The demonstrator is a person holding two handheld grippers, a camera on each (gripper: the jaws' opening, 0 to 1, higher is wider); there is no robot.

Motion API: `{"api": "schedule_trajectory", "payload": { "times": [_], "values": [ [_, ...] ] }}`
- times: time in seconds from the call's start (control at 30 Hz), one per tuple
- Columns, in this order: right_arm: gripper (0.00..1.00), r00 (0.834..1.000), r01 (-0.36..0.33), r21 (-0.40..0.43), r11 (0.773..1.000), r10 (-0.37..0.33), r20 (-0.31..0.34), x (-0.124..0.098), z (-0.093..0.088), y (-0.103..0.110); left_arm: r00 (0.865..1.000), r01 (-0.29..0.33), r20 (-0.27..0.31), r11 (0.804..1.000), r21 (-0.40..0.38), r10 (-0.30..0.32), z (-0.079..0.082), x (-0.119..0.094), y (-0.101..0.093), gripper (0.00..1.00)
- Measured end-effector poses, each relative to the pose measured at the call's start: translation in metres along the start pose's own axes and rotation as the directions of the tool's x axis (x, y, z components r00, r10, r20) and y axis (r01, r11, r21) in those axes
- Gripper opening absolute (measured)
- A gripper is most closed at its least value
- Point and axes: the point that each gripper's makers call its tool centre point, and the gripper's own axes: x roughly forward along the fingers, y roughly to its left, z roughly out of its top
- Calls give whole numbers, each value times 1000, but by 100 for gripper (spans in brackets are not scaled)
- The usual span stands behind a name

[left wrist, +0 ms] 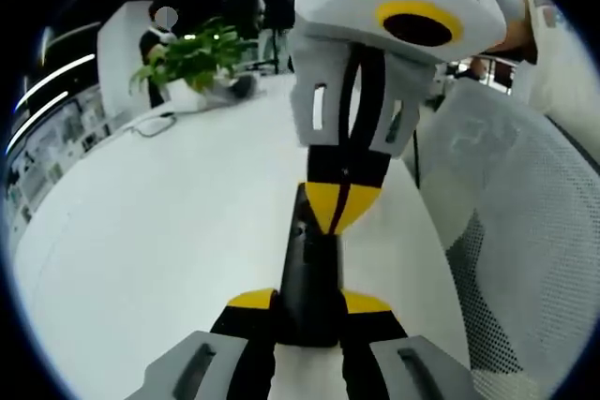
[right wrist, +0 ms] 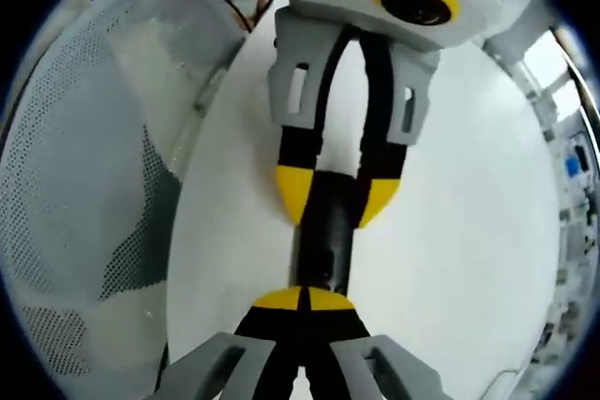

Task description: Press the specified remote control buttons in sequence, fully releasing each button before pressing the next.

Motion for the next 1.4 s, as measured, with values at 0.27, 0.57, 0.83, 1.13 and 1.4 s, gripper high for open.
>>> {"api": "schedule_trajectory", "payload": {
  "times": [0.27,0.57,0.83,1.13,1.4],
  "values": [
    [0,999,-23,31,999,22,23,0,0,0,1000,-2,1,1000,1,2,1,0,-1,25],
    [0,998,-49,41,998,48,27,-2,0,4,1000,0,4,1000,0,0,0,0,0,24],
    [0,996,-47,58,997,43,77,-17,9,-2,1000,-2,7,1000,-2,2,0,0,0,24],
    [0,996,-17,52,999,13,86,-31,13,-15,1000,-2,6,1000,-1,2,1,0,-1,24],
    [0,996,-14,45,999,10,83,-33,14,-18,1000,-1,5,1000,1,1,1,0,-1,24]
  ]
}}
